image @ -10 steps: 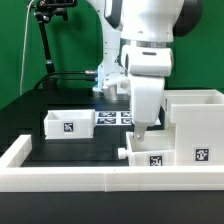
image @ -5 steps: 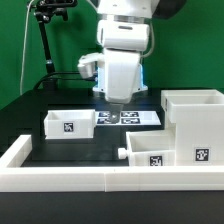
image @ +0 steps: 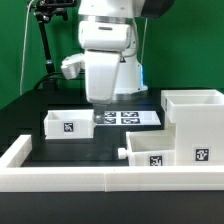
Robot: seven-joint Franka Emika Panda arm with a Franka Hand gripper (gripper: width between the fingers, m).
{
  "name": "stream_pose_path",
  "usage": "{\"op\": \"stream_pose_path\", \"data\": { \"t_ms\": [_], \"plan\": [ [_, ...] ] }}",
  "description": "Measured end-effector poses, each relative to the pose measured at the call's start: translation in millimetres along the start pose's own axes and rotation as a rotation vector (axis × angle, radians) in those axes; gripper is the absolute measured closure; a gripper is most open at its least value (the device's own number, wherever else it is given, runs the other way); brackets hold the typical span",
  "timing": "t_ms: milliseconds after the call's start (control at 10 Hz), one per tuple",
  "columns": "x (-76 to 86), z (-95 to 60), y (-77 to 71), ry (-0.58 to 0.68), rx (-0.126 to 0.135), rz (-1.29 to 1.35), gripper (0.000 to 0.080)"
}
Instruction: Assemble drawer
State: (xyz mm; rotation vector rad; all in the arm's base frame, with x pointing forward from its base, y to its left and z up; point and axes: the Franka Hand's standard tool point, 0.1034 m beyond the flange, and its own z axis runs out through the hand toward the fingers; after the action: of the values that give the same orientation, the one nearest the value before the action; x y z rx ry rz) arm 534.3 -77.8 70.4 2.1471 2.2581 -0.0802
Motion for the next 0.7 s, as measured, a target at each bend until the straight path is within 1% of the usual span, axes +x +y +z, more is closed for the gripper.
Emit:
{"op": "stream_pose_path", "data": {
  "t_ms": [100, 200, 300, 400, 600, 700],
  "plan": [
    [-9.7, 6.2, -3.2, 0.04, 0.01, -0.038, 0.0151],
    [-20.7, 9.1, -7.5, 0.085, 0.02, -0.042, 0.0151],
    [-26.4, 12.6, -9.3, 0.111, 0.029, -0.03, 0.0151],
    [-24.4, 17.0, -10.0, 0.116, 0.036, -0.017, 0.0151],
    [-7.4, 26.0, -10.2, 0.124, 0.051, 0.006, 0.0151],
    [4.5, 32.2, -10.5, 0.131, 0.059, 0.018, 0.0151]
  ]
}}
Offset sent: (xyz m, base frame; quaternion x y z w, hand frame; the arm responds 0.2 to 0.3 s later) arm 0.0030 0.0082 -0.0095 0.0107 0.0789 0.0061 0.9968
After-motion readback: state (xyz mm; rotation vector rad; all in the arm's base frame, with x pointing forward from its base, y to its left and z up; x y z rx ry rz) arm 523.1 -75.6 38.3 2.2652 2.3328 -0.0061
